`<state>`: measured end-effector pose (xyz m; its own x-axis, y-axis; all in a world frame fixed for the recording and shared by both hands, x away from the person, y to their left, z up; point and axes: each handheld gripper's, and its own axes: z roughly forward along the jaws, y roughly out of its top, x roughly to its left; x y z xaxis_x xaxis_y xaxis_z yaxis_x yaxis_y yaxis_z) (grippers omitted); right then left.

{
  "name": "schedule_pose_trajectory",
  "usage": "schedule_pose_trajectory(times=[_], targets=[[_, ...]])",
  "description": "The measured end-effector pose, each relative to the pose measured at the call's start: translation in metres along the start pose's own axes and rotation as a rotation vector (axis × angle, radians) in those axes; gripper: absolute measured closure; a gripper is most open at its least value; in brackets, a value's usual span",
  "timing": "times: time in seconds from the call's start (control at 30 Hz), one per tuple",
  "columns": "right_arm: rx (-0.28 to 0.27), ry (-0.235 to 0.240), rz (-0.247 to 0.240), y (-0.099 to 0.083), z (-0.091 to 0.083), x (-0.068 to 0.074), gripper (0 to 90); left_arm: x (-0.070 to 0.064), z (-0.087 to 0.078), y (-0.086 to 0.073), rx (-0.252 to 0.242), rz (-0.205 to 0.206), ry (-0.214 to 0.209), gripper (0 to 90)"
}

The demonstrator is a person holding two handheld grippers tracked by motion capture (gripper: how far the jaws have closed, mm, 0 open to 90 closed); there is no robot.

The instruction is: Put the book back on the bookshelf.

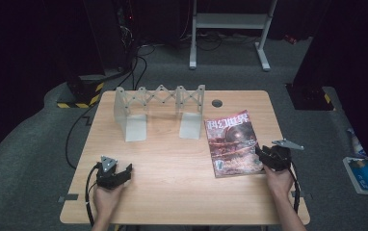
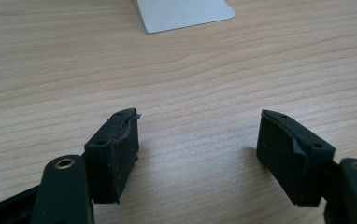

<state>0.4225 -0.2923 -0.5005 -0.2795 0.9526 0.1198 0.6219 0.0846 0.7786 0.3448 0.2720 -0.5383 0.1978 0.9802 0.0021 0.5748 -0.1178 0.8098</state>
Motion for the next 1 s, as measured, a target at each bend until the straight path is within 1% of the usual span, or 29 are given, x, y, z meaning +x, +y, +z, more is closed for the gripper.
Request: schedule_pose_trajectory(times=[0.07, 0.1, 0.23, 0.33, 0.4, 0.47, 0.57, 0.63, 0.73, 0.9, 1.0], targets=[[-0.006, -0.004, 0.000, 0.002, 0.001, -0.001, 61.1, 0.000, 0.000, 0.000, 0.000, 0.001, -0.001, 29.5], [-0.011, -0.008, 0.000, 0.006, 0.004, -0.003, 59.5, 0.000, 0.001, 0.000, 0.000, 0.002, -0.003, 29.5], [0.005, -0.003, 0.019, 0.012, 0.012, -0.004, 58.4, 0.000, 0.001, 0.000, 0.000, 0.001, -0.002, 29.4], [0.015, -0.001, 0.013, 0.015, 0.018, -0.004, 57.3, 0.000, 0.001, 0.000, -0.001, 0.001, -0.002, 29.5], [0.019, 0.000, 0.014, 0.015, 0.019, -0.003, 57.2, 0.000, 0.001, 0.000, 0.000, 0.002, -0.002, 29.5], [0.029, 0.009, 0.017, 0.015, 0.025, -0.003, 56.8, 0.000, 0.001, 0.000, -0.001, 0.001, -0.002, 29.4], [0.050, 0.010, 0.019, 0.014, 0.030, -0.004, 55.7, 0.000, 0.001, 0.000, -0.001, 0.001, -0.002, 29.5], [0.065, 0.018, 0.031, 0.014, 0.032, -0.004, 55.1, 0.000, 0.001, 0.000, -0.001, 0.001, -0.001, 29.4], [0.075, 0.028, 0.027, 0.013, 0.034, -0.005, 54.0, 0.000, 0.001, 0.000, -0.001, 0.000, -0.001, 29.4], [0.082, 0.056, 0.058, 0.012, 0.037, -0.010, 52.5, 0.000, 0.001, 0.000, -0.001, -0.001, -0.001, 29.4], [0.089, 0.065, 0.056, 0.010, 0.040, -0.010, 52.6, 0.000, 0.001, 0.000, -0.002, -0.001, -0.001, 29.3]])
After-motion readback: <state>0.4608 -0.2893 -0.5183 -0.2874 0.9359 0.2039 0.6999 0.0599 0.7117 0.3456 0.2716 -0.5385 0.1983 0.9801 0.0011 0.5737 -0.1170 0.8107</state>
